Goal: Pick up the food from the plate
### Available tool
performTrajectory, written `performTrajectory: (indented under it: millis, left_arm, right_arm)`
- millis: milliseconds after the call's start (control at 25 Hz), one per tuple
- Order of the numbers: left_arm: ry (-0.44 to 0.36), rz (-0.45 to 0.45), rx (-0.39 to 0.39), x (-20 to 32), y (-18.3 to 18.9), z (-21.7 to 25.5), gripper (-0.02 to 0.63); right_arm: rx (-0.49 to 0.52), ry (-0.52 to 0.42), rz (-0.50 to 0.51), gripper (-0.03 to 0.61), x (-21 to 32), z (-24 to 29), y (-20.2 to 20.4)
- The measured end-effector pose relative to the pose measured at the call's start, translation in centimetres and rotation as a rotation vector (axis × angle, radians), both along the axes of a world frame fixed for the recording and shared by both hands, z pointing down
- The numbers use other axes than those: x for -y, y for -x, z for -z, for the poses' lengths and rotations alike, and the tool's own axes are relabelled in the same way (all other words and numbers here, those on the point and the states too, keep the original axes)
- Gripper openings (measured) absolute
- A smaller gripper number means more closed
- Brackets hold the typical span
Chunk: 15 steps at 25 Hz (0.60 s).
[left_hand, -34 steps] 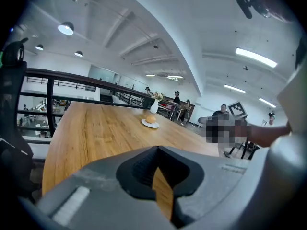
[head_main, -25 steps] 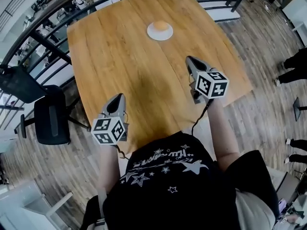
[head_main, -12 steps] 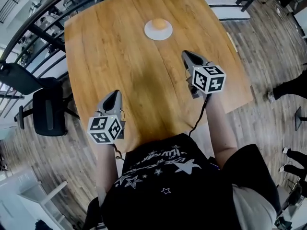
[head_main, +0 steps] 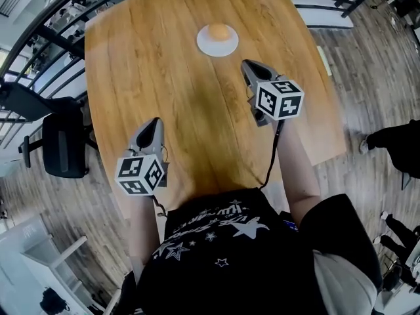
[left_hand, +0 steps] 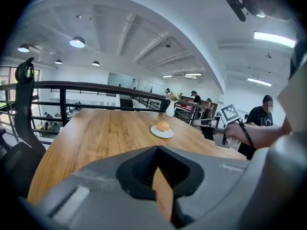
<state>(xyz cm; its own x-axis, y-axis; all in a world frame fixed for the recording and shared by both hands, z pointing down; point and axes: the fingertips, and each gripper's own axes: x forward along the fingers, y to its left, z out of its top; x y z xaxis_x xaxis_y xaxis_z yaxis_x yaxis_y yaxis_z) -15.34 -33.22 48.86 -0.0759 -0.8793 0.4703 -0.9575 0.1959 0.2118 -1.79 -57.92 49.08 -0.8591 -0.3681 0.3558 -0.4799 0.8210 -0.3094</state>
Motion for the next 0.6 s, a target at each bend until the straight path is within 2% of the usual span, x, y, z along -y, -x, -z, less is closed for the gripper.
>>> performTrajectory:
  millis: [280, 480, 560, 600]
  left_arm:
    - [0.018, 0.058, -0.026, 1.8, 0.1, -1.3, 0.002]
    - [0.046, 0.044, -0.033, 2.5, 0.0, -2.7, 0.002]
    - [0.056, 0.036, -0.036, 2.9, 0.0, -3.2, 0.002]
    - [0.061, 0.031, -0.039, 3.0, -0.1, -3.5, 0.002]
  right_arm:
    - [-0.006, 0.016, 0.039, 0.003, 3.5, -1.7, 2.0]
    - [-0.032, 0.017, 0.04, 0.005, 4.5, -3.9, 3.2]
    - [-0.041, 0.013, 0.042, 0.082, 4.9, -4.6, 3.9]
    - [-0.047, 0.008, 0.046, 0.096, 5.0, -5.0, 4.4]
